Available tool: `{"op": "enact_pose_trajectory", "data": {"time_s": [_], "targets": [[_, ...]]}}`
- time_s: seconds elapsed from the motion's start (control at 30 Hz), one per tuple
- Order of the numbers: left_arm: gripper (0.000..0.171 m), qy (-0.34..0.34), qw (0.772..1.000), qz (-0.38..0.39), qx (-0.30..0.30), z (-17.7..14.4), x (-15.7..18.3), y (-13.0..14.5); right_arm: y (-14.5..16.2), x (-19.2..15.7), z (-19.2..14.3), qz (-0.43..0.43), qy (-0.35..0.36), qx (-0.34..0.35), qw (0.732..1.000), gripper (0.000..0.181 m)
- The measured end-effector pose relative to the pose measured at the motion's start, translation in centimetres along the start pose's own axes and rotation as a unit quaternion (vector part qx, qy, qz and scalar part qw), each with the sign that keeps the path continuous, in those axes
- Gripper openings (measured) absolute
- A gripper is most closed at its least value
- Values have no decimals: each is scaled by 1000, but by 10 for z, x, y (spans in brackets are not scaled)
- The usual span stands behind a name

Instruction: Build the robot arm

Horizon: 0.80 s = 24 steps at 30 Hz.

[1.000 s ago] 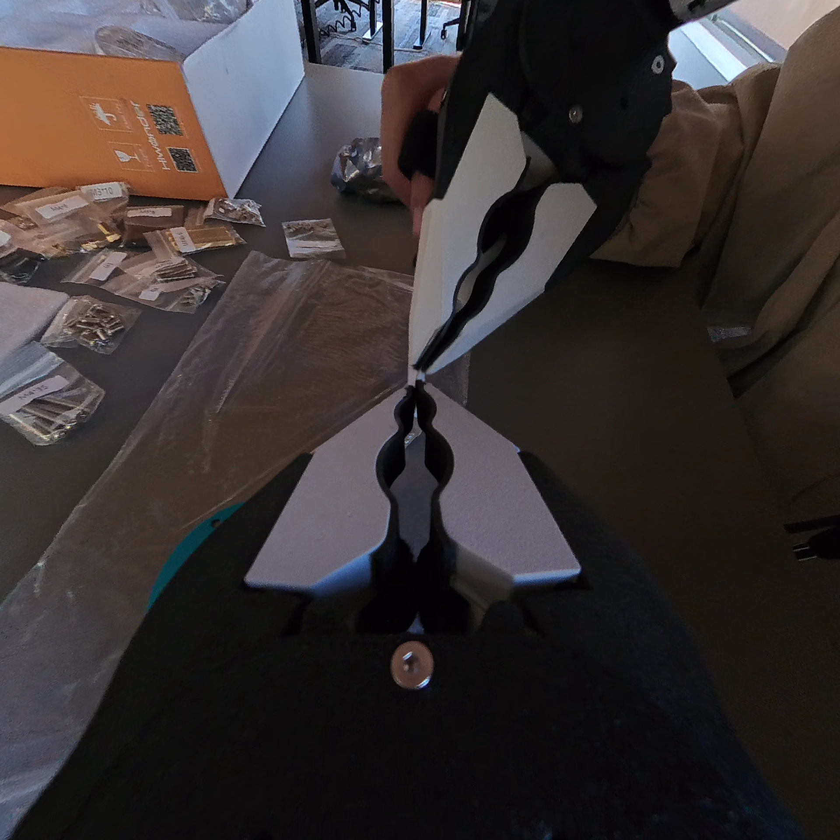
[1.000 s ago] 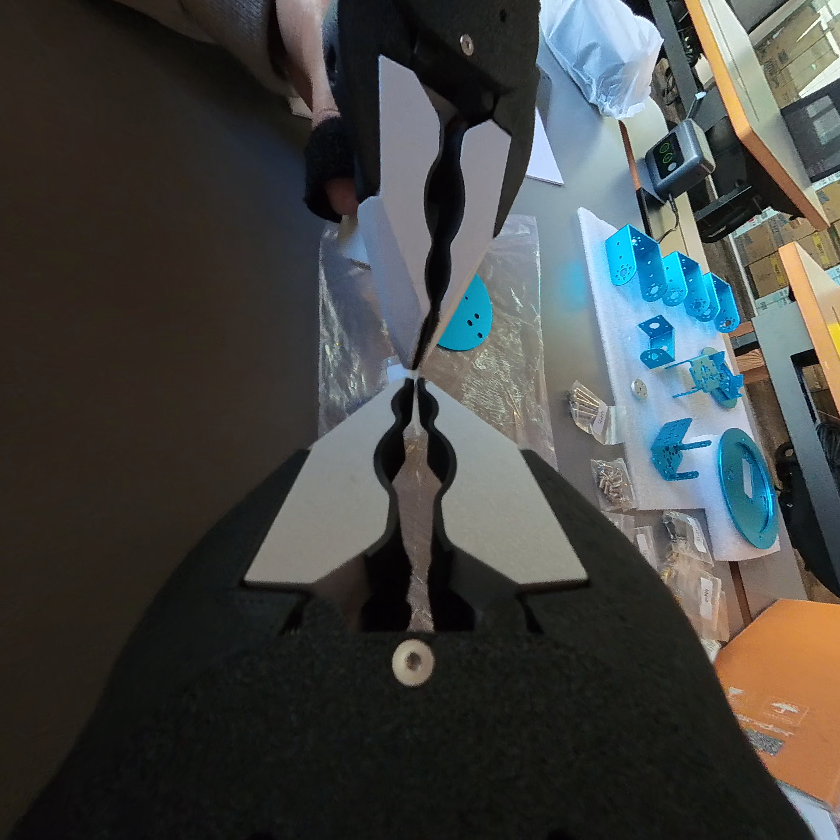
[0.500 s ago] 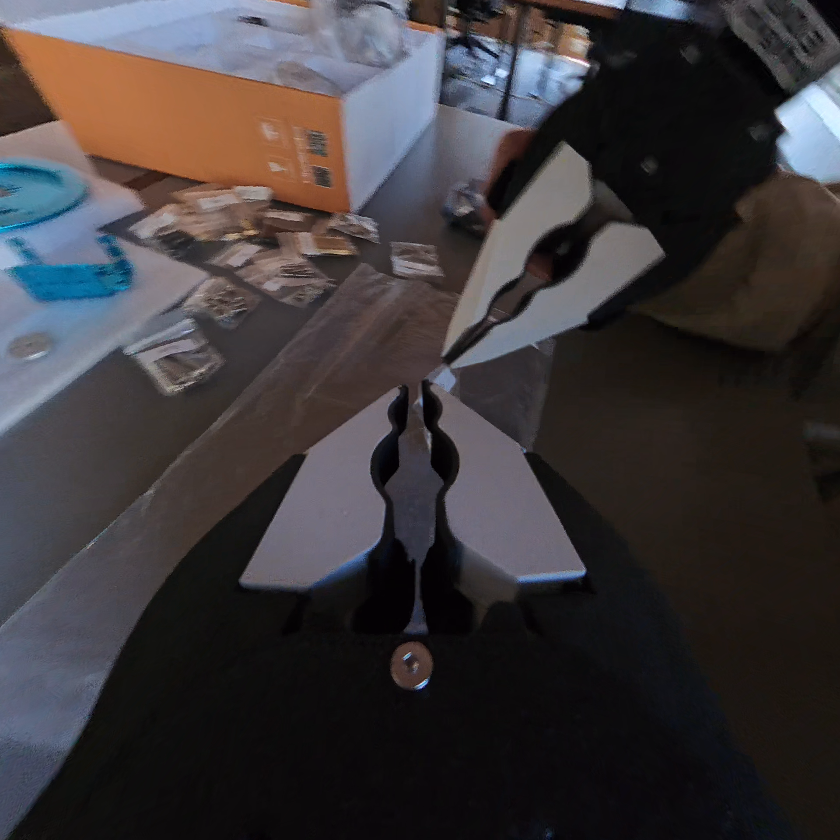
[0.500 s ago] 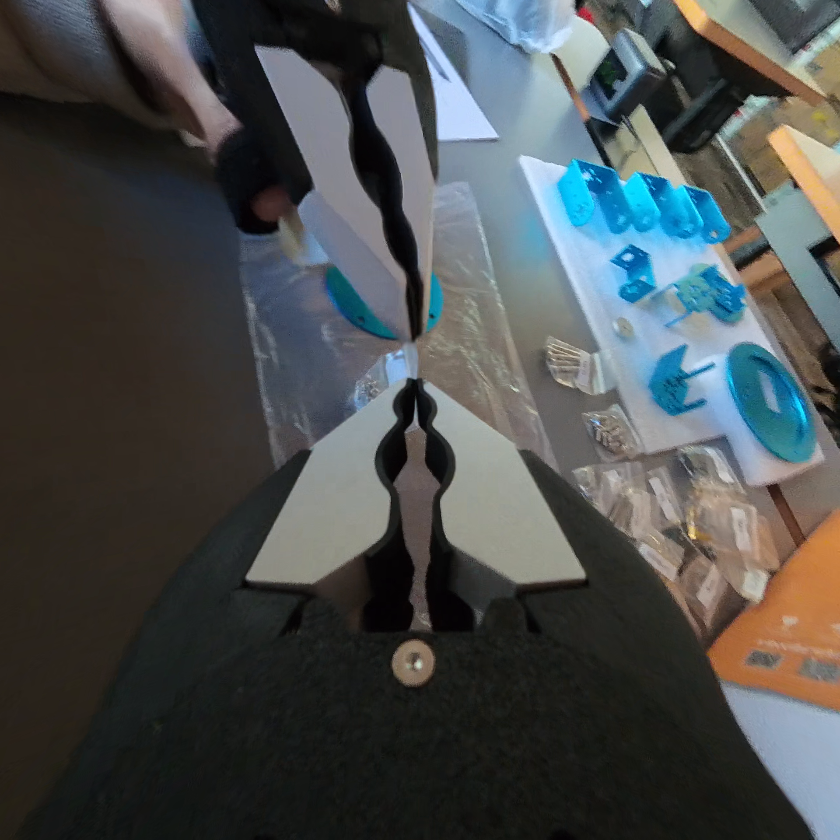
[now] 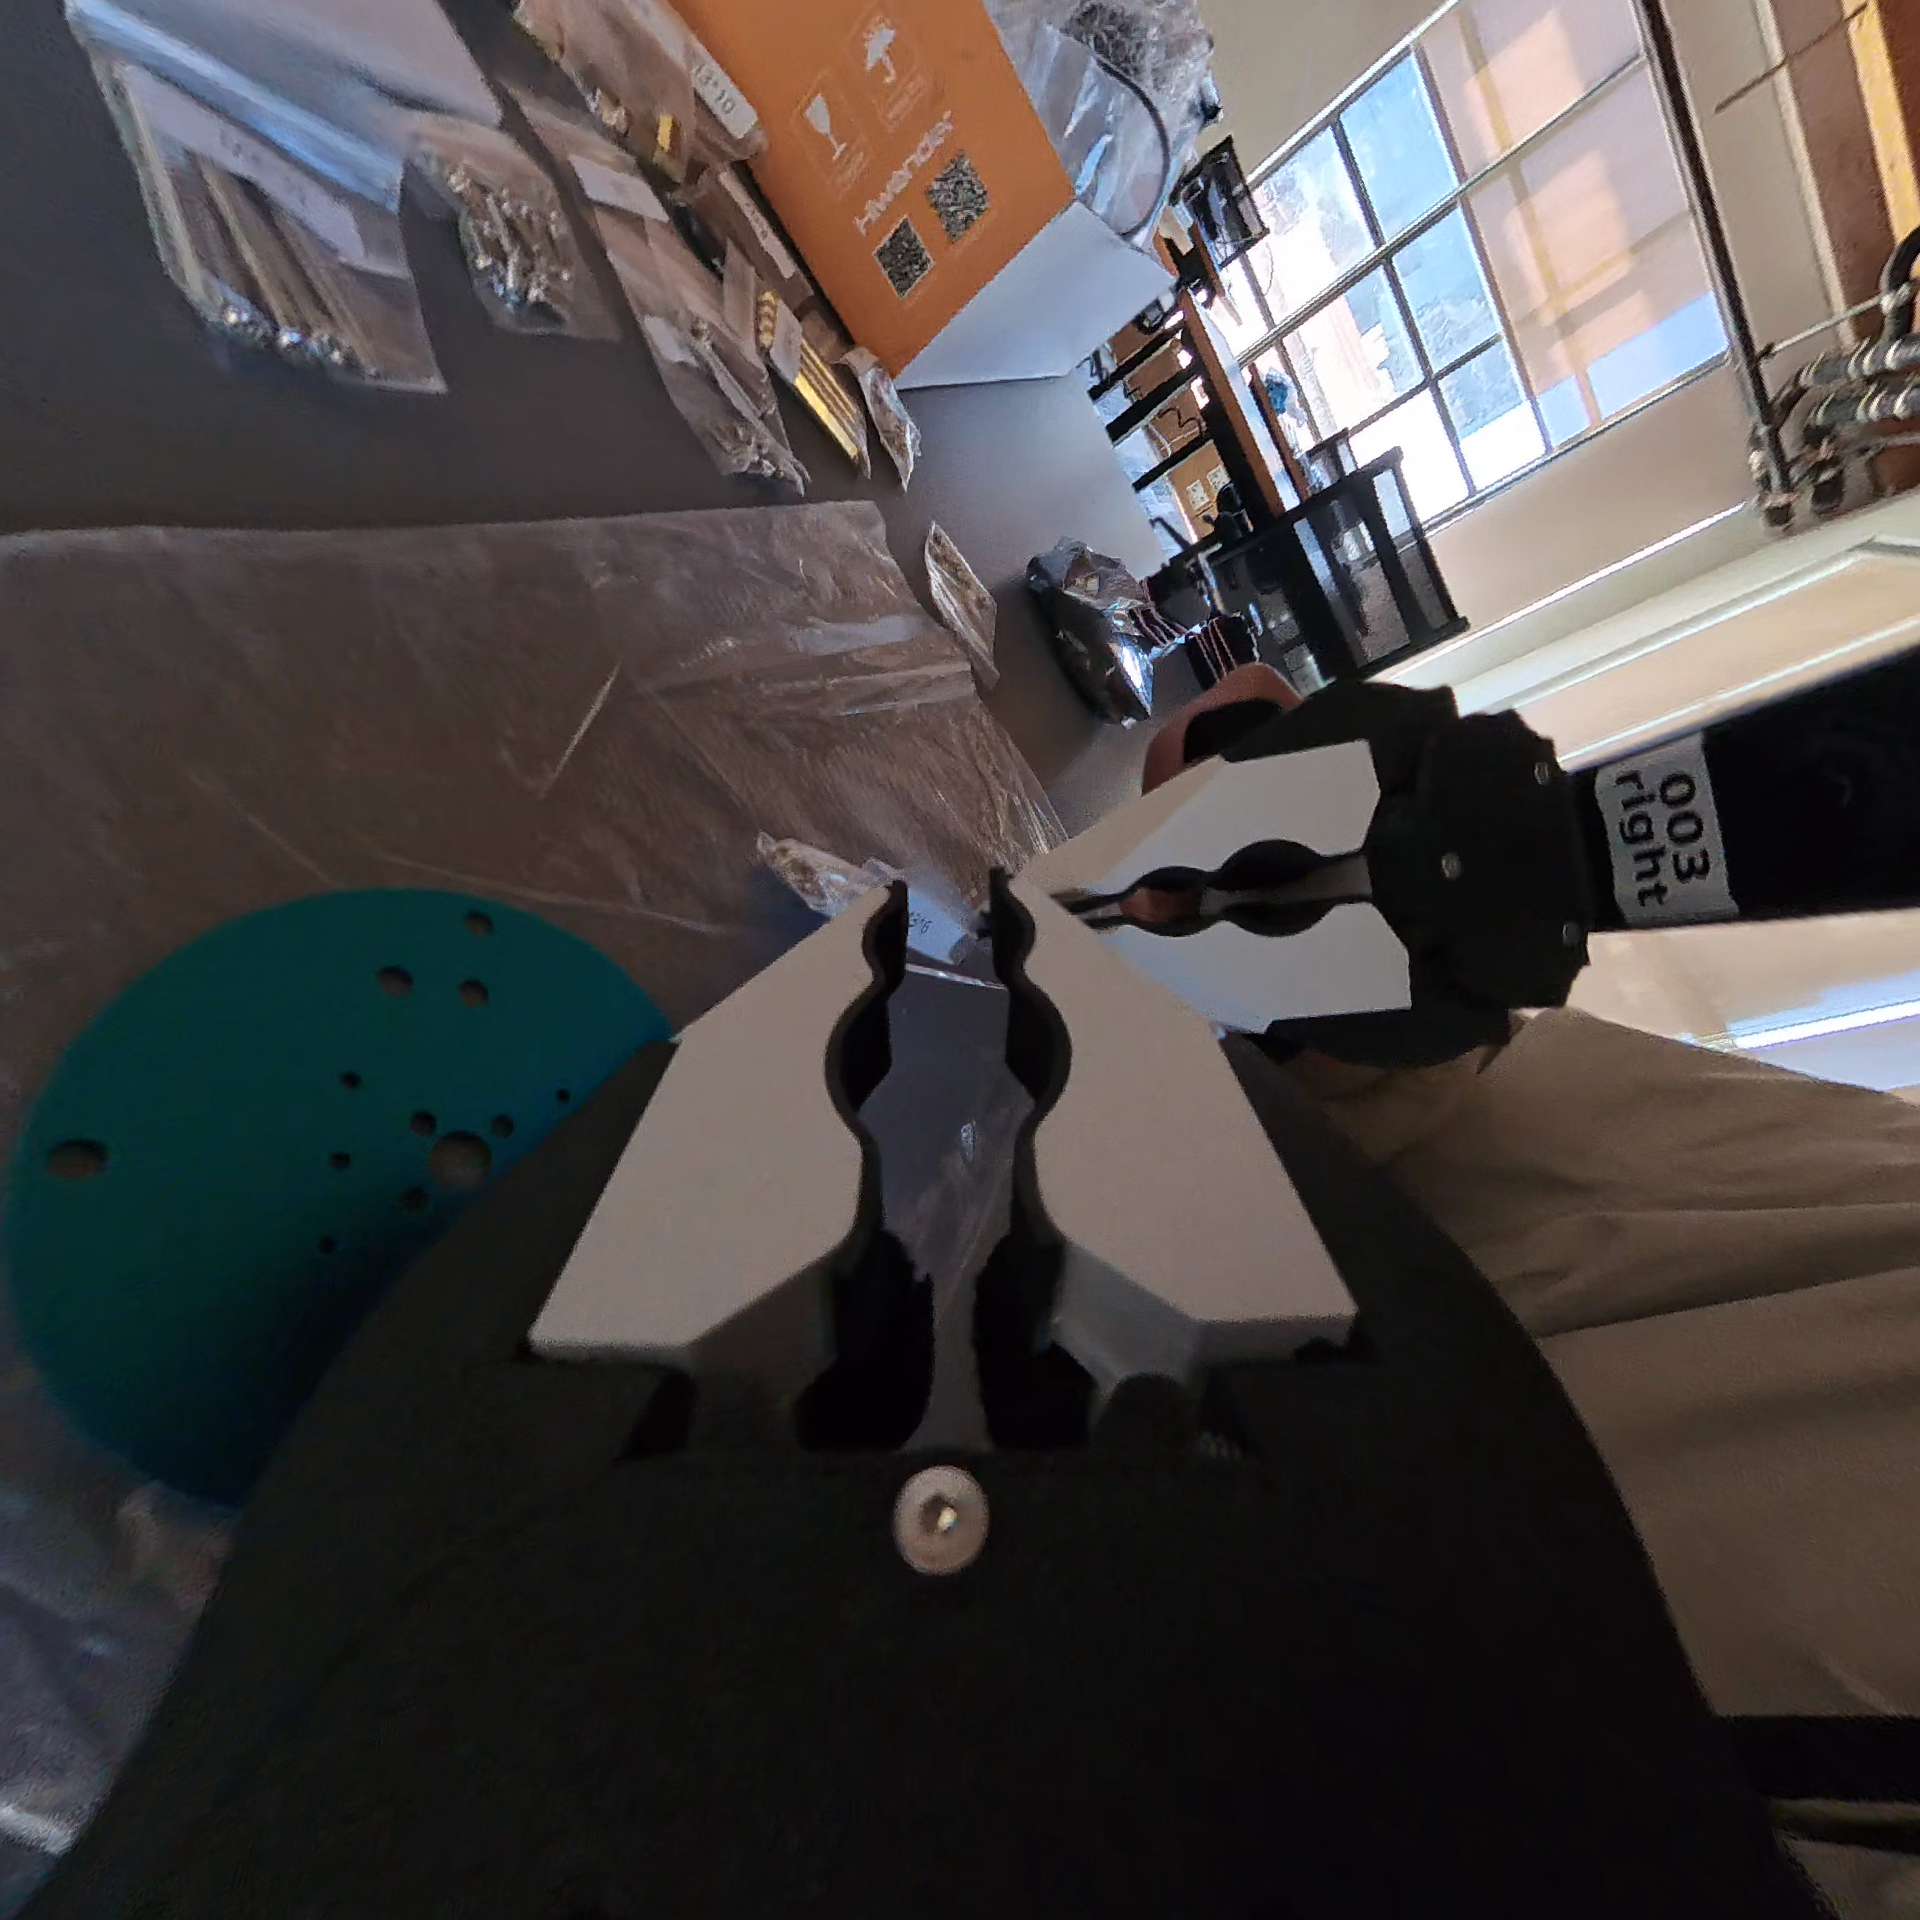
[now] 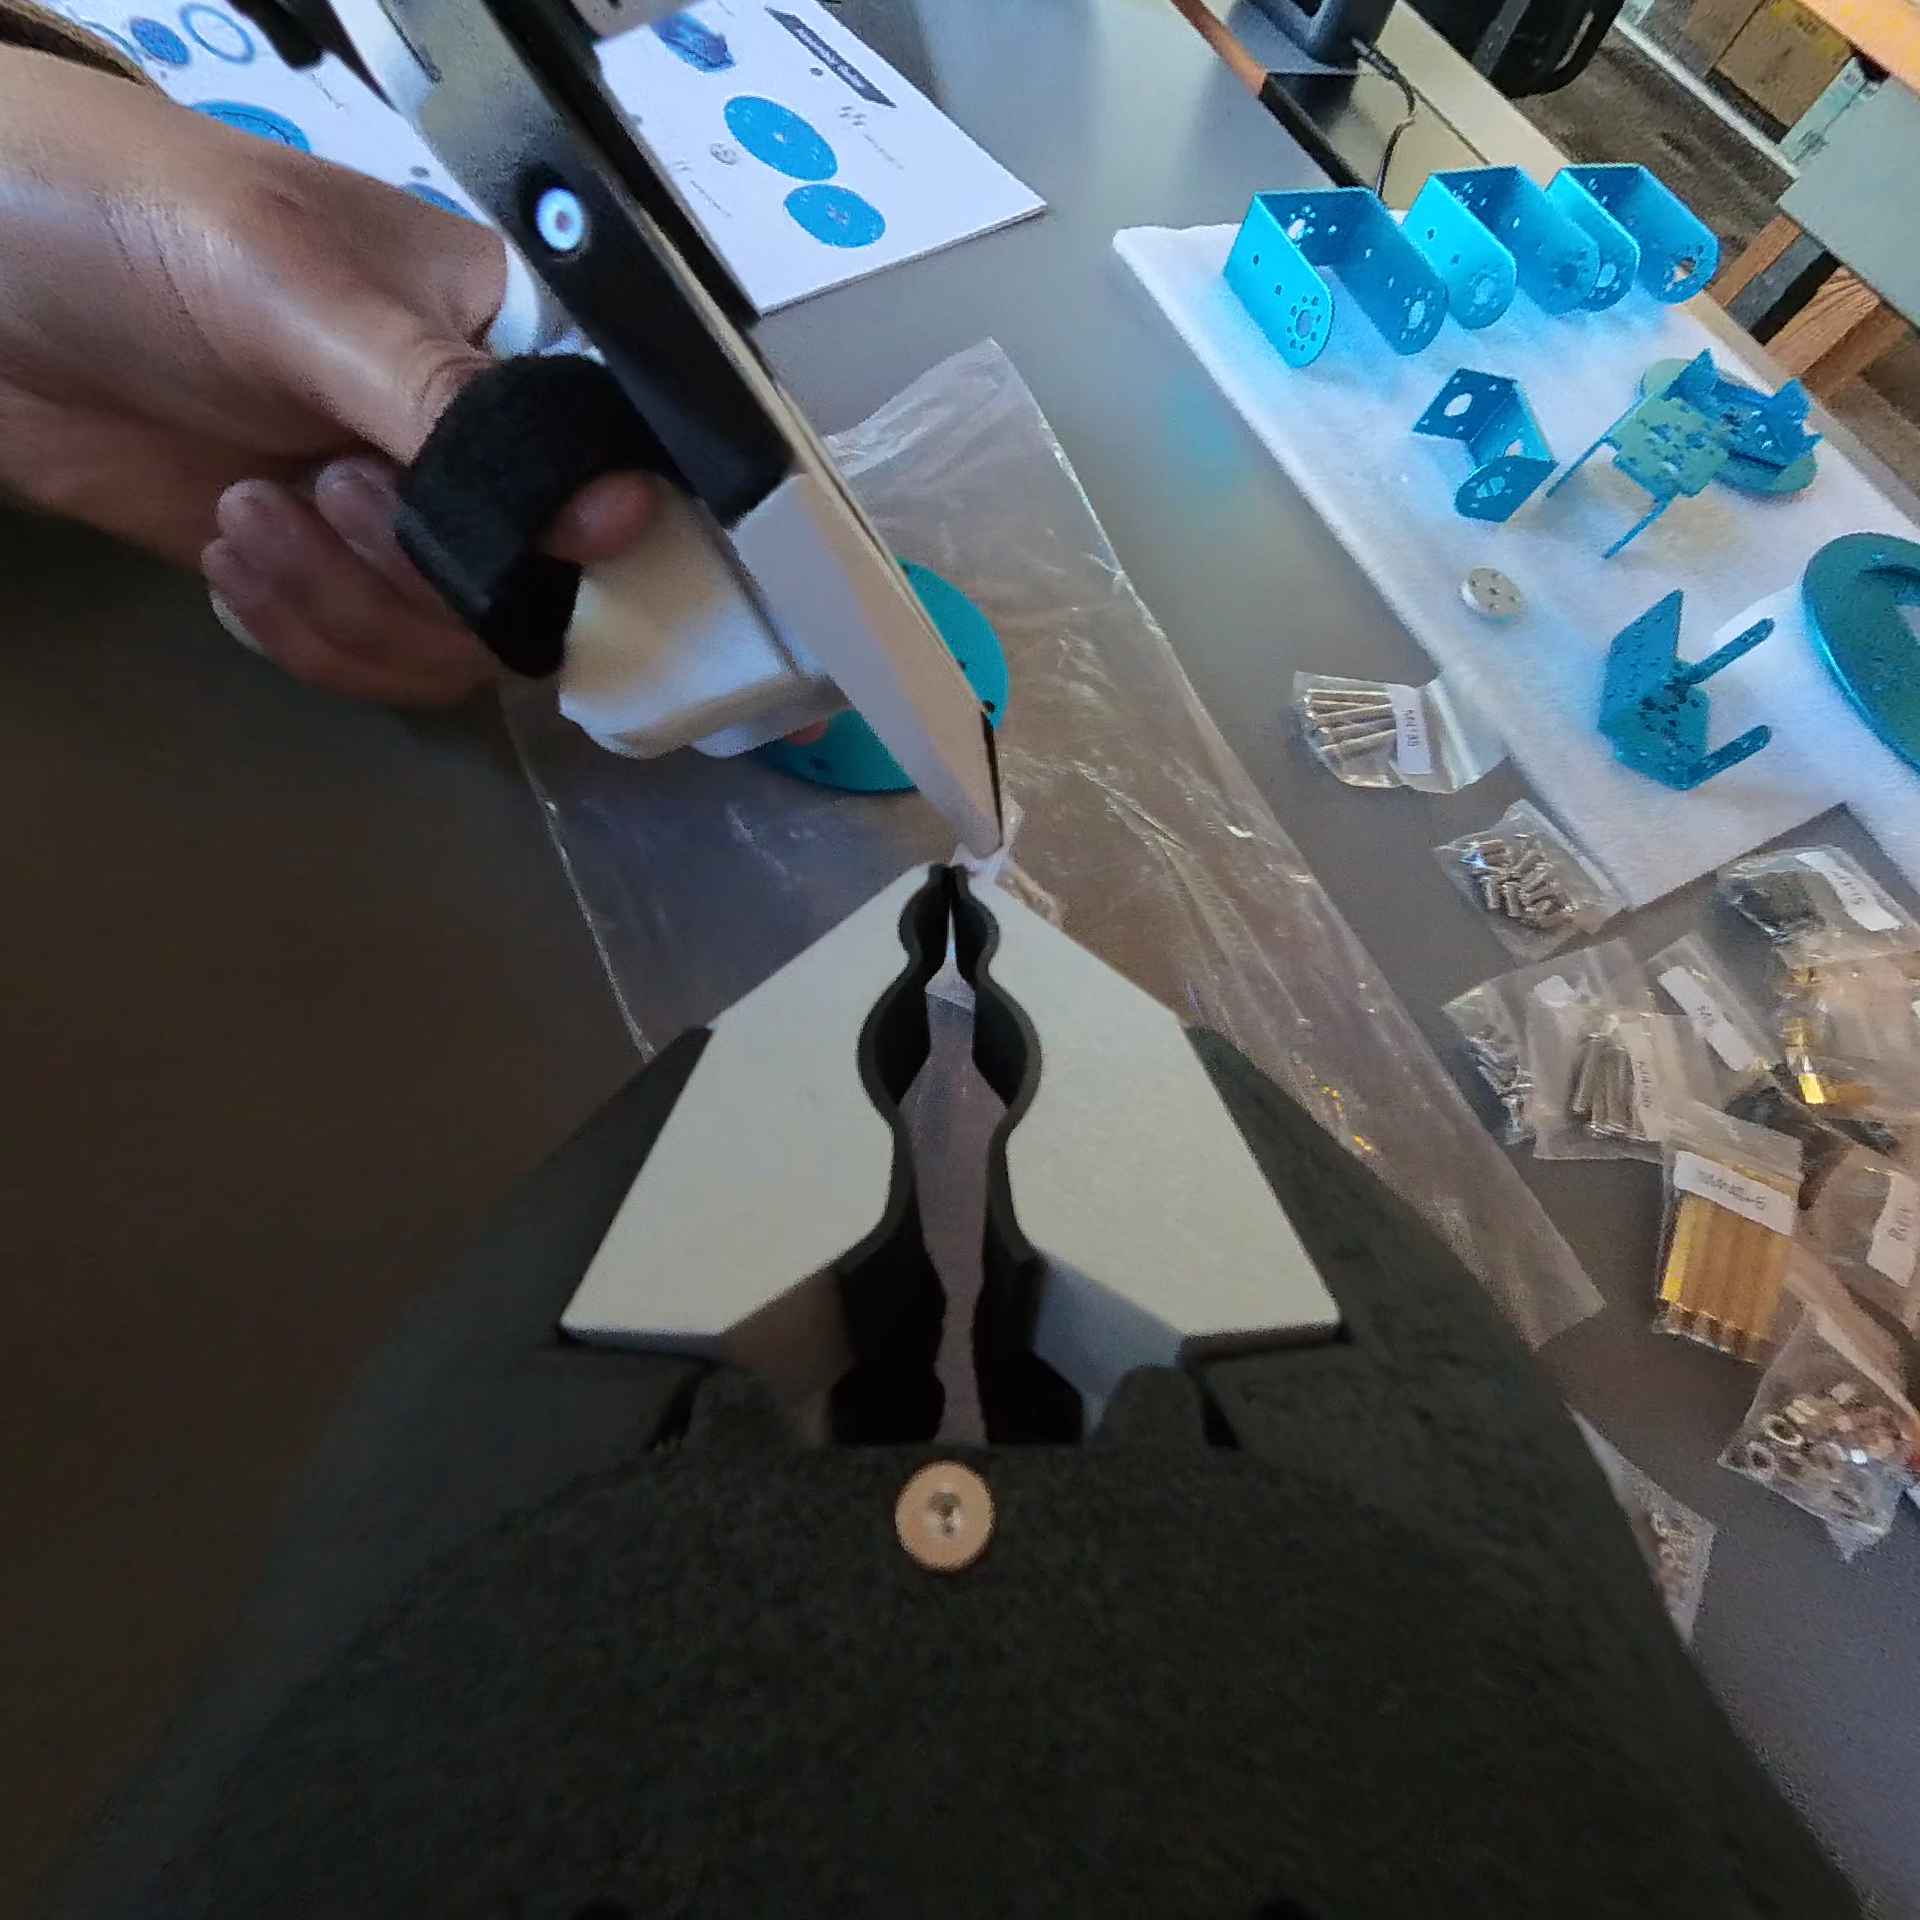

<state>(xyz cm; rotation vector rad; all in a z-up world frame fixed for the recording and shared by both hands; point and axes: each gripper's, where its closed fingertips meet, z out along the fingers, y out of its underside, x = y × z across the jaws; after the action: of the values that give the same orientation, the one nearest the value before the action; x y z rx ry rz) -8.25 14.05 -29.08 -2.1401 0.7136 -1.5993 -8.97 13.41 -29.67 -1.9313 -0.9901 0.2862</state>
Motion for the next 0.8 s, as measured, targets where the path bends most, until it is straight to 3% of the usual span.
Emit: {"op": "enact_pose_trajectory", "data": {"time_s": [0.3,0.4,0.5,0.6,0.73,0.8], "targets": [[0,-16,1000,13,-4,-1,-4,2,-1,-5,2,5,-6,9,1000,0],[0,-7,1000,30,2,-4,0,-2,-7,-8,-3,57,-65,30,996,7],[0,4,999,50,5,-7,5,-5,-18,-8,-16,145,-167,63,973,17],[0,24,998,53,8,-8,13,-6,-18,3,-20,185,-194,76,960,18],[0,51,997,48,14,-6,22,-6,-12,-7,-13,224,-242,66,942,18],[0,65,997,44,12,-5,26,-5,-10,-9,-11,248,-258,63,932,8]]}}
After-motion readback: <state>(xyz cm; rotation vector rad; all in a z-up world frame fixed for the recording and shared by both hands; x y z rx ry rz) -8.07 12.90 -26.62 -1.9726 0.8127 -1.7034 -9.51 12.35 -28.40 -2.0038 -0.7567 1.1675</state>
